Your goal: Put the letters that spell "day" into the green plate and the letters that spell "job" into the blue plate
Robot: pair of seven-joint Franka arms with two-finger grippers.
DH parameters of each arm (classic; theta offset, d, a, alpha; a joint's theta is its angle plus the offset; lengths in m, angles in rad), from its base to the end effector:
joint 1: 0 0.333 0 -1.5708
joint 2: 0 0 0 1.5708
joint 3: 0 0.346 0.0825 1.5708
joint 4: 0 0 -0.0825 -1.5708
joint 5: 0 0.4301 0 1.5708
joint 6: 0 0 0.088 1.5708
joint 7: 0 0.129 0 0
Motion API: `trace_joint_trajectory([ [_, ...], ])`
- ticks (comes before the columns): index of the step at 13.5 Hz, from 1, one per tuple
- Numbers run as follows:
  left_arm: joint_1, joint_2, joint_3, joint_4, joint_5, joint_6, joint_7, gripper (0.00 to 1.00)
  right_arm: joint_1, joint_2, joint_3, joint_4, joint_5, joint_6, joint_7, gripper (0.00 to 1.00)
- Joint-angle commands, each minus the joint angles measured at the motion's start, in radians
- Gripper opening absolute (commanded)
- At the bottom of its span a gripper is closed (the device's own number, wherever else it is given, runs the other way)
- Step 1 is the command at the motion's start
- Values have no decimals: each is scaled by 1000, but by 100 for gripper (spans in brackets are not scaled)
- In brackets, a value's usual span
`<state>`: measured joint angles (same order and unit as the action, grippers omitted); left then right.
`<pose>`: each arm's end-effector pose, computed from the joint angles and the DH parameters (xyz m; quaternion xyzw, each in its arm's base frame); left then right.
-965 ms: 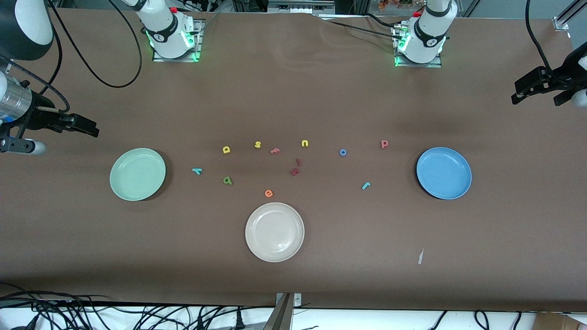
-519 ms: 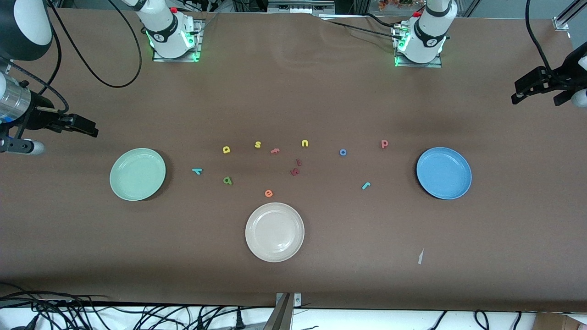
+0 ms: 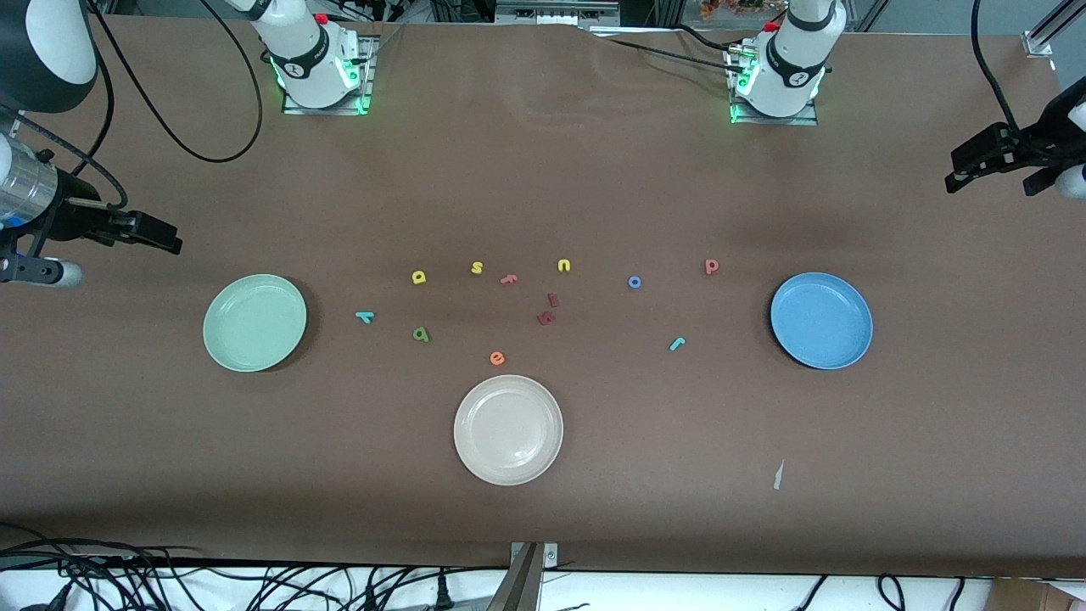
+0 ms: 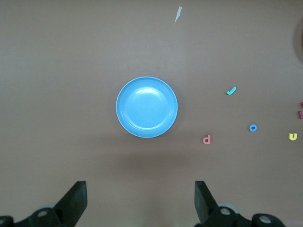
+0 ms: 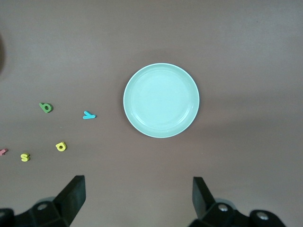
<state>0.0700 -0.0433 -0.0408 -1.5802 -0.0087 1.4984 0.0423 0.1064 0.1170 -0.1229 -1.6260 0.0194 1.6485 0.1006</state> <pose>0.5773 0.0152 0.6470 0.9998 -0.0067 -0.0191 0.0041 0.6355 -0.0047 0.5384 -0.9971 0.0596 0.0468 0.0005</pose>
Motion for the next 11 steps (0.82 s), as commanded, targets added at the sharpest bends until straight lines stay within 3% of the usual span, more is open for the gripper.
trace_joint_trajectory([
  [1,-6,13,-5,34,27,-24,-13,100,-7,-8,6,-12,-13,11,-7,100],
  [11,-2,13,-22,34,27,-26,-13,100,-5,-3,8,-12,-15,7,-7,100],
])
